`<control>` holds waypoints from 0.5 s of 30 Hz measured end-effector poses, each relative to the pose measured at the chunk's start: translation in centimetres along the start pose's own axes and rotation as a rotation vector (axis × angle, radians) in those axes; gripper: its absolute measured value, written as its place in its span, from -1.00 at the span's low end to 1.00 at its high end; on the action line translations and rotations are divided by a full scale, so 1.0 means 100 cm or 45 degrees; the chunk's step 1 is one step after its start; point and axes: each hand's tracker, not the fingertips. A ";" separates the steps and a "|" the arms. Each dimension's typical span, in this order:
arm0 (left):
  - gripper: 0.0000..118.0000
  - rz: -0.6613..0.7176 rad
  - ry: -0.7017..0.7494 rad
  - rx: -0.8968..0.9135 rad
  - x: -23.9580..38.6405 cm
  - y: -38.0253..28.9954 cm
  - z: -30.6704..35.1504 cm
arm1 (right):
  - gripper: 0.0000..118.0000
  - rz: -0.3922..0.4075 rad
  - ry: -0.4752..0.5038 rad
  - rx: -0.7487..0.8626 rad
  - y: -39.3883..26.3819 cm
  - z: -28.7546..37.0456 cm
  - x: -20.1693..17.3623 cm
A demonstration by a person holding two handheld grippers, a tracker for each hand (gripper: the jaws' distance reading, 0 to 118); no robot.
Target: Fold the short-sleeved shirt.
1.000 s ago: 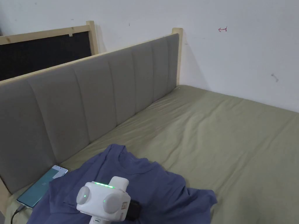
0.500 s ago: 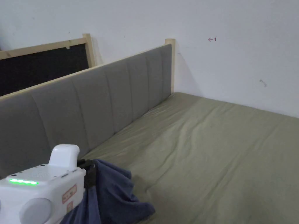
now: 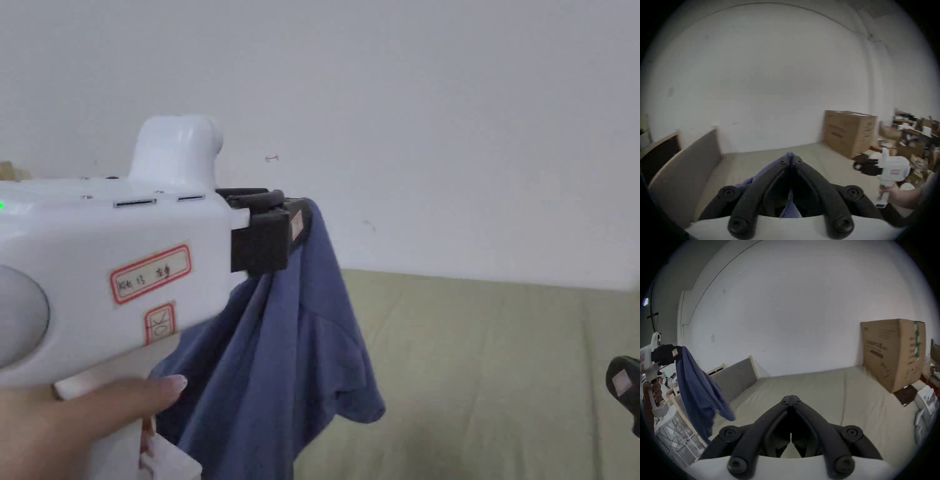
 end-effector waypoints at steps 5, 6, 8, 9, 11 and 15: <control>-1.00 0.056 -0.263 -0.136 0.066 -0.013 -0.085 | -1.00 -0.009 -0.170 0.091 0.012 0.045 0.051; -1.00 0.122 -0.309 -0.187 0.078 -0.026 -0.107 | -1.00 -0.008 -0.206 0.096 0.011 0.050 0.063; -0.99 0.194 -0.369 -0.391 0.097 -0.061 -0.157 | -1.00 -0.032 -0.264 0.077 0.008 0.058 0.082; -1.00 0.200 -0.368 -0.505 0.102 -0.087 -0.182 | -1.00 -0.055 -0.288 0.057 0.005 0.060 0.091; -0.99 0.256 -0.365 -0.743 0.115 -0.136 -0.226 | -1.00 -0.104 -0.319 0.020 -0.004 0.063 0.104; -0.99 0.462 -0.322 -1.242 0.126 -0.247 -0.281 | -1.00 -0.126 -0.340 -0.045 -0.023 0.062 0.115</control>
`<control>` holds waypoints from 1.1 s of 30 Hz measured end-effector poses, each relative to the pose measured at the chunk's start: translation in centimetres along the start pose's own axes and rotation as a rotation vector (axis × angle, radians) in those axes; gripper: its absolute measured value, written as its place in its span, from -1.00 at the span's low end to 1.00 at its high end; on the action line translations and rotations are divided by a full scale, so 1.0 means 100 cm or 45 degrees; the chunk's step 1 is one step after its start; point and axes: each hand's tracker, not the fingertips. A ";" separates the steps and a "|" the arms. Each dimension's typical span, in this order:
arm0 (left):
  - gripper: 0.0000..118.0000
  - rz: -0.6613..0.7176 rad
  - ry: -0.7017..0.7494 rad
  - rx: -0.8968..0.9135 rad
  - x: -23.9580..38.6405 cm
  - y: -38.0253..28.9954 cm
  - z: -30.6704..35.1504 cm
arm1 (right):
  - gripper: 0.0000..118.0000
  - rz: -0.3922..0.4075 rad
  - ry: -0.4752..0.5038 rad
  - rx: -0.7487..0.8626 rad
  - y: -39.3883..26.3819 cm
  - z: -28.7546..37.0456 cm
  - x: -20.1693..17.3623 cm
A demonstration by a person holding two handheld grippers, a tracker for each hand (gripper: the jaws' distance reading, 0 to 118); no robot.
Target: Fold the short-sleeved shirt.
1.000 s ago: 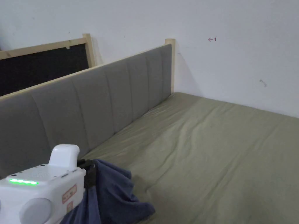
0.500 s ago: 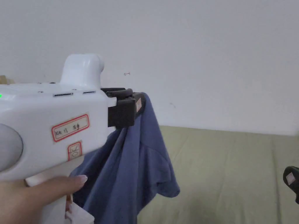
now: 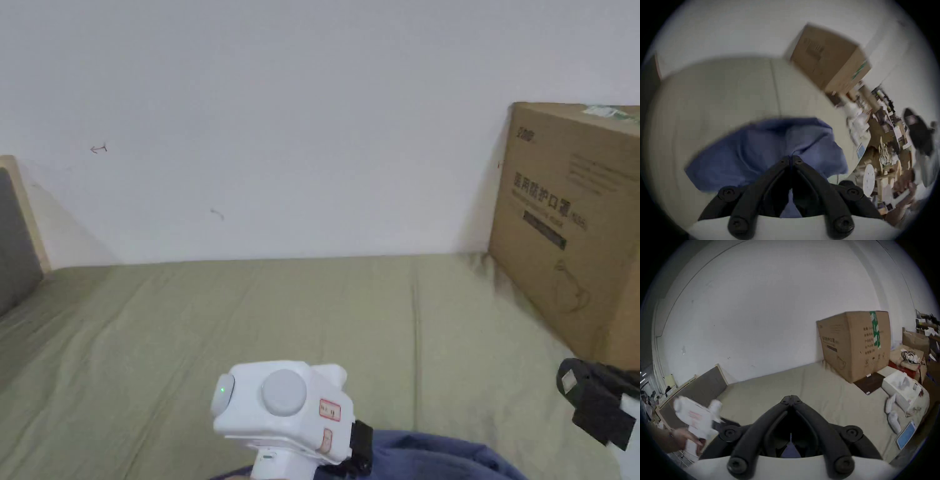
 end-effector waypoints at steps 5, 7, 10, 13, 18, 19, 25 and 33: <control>-0.48 0.269 -0.121 -0.156 -0.026 -0.033 -0.042 | -1.00 -0.016 0.022 -0.060 -0.011 -0.008 -0.002; 0.88 0.335 -0.197 -0.168 -0.034 -0.041 -0.033 | -1.00 -0.027 0.041 -0.075 -0.012 -0.010 -0.005; 0.93 0.336 -0.221 -0.095 -0.040 -0.044 -0.003 | -1.00 -0.016 0.059 -0.082 -0.012 -0.012 -0.013; 0.93 0.326 -0.210 0.042 -0.050 -0.043 0.046 | -1.00 -0.005 0.080 -0.069 -0.009 -0.011 -0.022; 0.92 0.019 0.155 0.928 -0.033 -0.087 0.172 | -1.00 0.021 0.098 0.025 -0.005 -0.004 -0.033; 0.89 -0.030 0.234 1.077 -0.030 -0.103 0.187 | -1.00 0.023 0.097 0.042 -0.006 -0.003 -0.035; -1.00 0.007 0.459 1.372 -0.021 -0.180 0.218 | -1.00 0.022 0.063 0.132 -0.018 -0.001 -0.048; -1.00 0.268 0.438 0.925 -0.096 -0.151 0.195 | -1.00 0.018 0.090 0.101 -0.017 -0.002 -0.053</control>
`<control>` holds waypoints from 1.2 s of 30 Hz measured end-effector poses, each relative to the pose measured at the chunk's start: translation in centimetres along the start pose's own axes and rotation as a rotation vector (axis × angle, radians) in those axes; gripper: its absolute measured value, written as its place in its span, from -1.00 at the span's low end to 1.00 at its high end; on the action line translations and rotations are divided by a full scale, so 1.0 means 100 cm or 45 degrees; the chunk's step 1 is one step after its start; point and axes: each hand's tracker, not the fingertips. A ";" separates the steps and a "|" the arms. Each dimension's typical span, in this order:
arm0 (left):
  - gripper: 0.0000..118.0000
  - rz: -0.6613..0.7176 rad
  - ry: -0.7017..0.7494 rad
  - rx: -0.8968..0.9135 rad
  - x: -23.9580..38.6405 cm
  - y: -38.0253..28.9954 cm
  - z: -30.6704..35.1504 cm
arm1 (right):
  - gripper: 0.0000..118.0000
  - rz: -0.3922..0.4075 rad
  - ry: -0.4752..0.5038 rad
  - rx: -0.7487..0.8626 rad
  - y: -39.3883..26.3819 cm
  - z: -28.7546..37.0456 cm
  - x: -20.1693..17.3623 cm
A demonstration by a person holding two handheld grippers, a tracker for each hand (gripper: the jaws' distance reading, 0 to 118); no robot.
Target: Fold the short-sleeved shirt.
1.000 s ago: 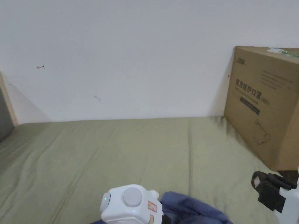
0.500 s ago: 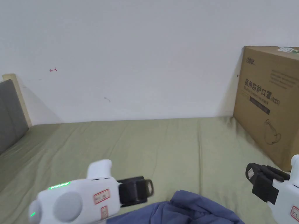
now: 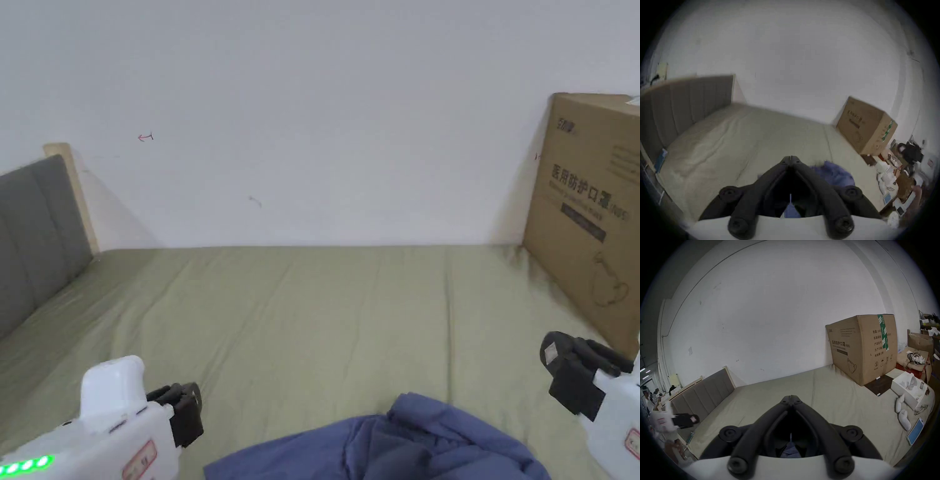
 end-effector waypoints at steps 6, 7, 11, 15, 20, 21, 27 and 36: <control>0.63 0.083 0.119 -0.500 -0.063 -0.005 -0.151 | -1.00 0.014 -0.012 -0.056 -0.003 -0.009 0.008; 0.74 0.066 0.164 -0.526 -0.066 -0.011 -0.169 | -1.00 0.019 -0.019 -0.067 -0.005 -0.011 0.010; 0.70 0.053 0.198 -0.629 -0.062 -0.045 -0.227 | -1.00 0.040 -0.054 -0.126 -0.012 -0.025 0.020; 0.77 -0.082 0.231 -0.726 -0.040 -0.090 -0.256 | -1.00 0.064 -0.097 -0.195 -0.020 -0.047 0.032; -0.25 -0.338 0.038 -0.600 0.002 -0.092 -0.208 | -1.00 0.073 -0.101 -0.306 -0.031 -0.095 0.044; -1.00 -0.377 0.078 -0.553 0.000 -0.093 -0.192 | -1.00 0.082 -0.084 -0.344 -0.034 -0.110 0.047; -0.99 -0.131 -0.037 -0.410 -0.027 -0.073 -0.126 | -0.66 0.022 0.050 -0.701 -0.057 -0.215 0.063; -0.99 -0.086 -0.042 -0.386 -0.051 -0.054 -0.088 | -0.17 0.204 -0.159 -1.424 -0.144 -0.336 0.103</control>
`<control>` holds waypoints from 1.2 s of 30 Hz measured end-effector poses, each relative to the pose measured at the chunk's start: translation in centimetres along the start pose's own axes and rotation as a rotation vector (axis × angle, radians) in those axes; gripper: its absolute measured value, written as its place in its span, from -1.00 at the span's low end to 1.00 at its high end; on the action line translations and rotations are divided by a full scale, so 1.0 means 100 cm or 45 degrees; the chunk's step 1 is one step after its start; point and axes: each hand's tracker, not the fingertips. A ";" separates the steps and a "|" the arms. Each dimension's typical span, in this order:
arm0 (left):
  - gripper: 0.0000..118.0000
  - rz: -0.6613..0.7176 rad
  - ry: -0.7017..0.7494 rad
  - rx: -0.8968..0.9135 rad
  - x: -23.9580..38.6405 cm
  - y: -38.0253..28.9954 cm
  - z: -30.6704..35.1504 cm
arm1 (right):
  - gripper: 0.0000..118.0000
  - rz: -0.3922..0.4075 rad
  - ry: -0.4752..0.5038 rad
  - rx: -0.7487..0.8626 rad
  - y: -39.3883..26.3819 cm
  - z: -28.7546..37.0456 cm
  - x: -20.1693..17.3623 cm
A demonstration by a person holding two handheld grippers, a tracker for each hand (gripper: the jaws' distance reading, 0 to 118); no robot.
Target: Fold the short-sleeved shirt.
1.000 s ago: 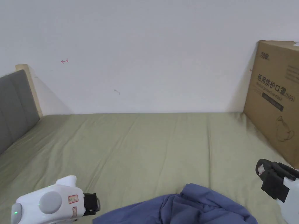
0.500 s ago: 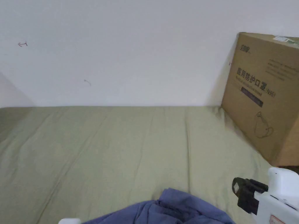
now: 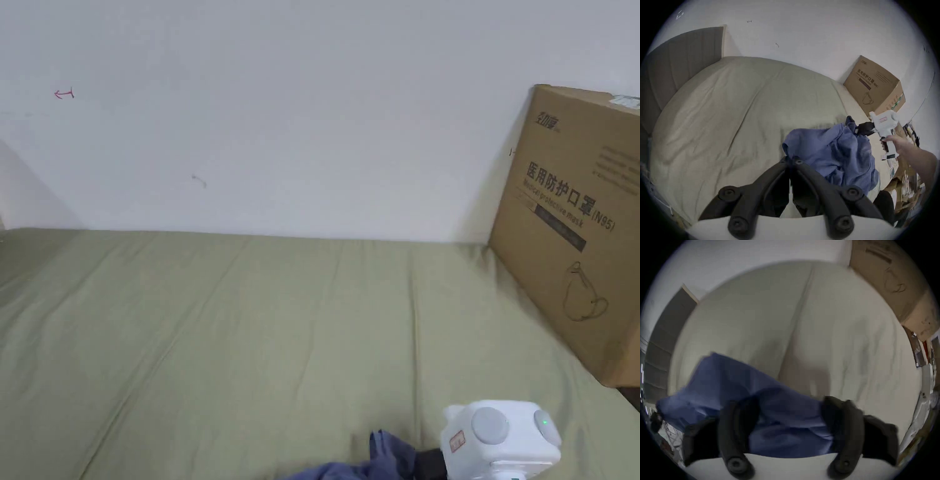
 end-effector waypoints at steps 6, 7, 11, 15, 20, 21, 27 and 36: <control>-0.99 -0.034 0.025 0.105 0.003 0.008 0.015 | -0.79 0.217 0.102 0.300 -0.029 0.070 -0.006; -0.99 -0.013 0.017 0.141 0.002 0.014 0.022 | -0.79 0.241 0.113 0.356 -0.034 0.089 -0.005; -0.99 -0.010 0.018 0.280 0.003 0.049 0.055 | -0.80 0.159 0.212 0.625 -0.060 0.191 0.007; -0.99 -0.032 -0.038 0.431 0.024 0.104 0.104 | -0.80 0.109 0.301 0.807 -0.068 0.292 0.018; -0.99 -0.142 -0.084 0.632 0.054 0.175 0.164 | -0.80 0.138 0.250 1.025 -0.059 0.399 0.010; -0.99 -0.159 -0.087 0.667 0.059 0.191 0.173 | -0.79 0.152 0.201 1.046 -0.053 0.417 0.005; -0.99 -0.214 -0.046 0.759 0.088 0.280 0.203 | -0.79 0.208 0.074 1.198 -0.005 0.486 -0.017; -0.99 -0.176 0.081 0.859 0.113 0.393 0.158 | -0.79 0.236 -0.130 1.364 0.111 0.514 -0.040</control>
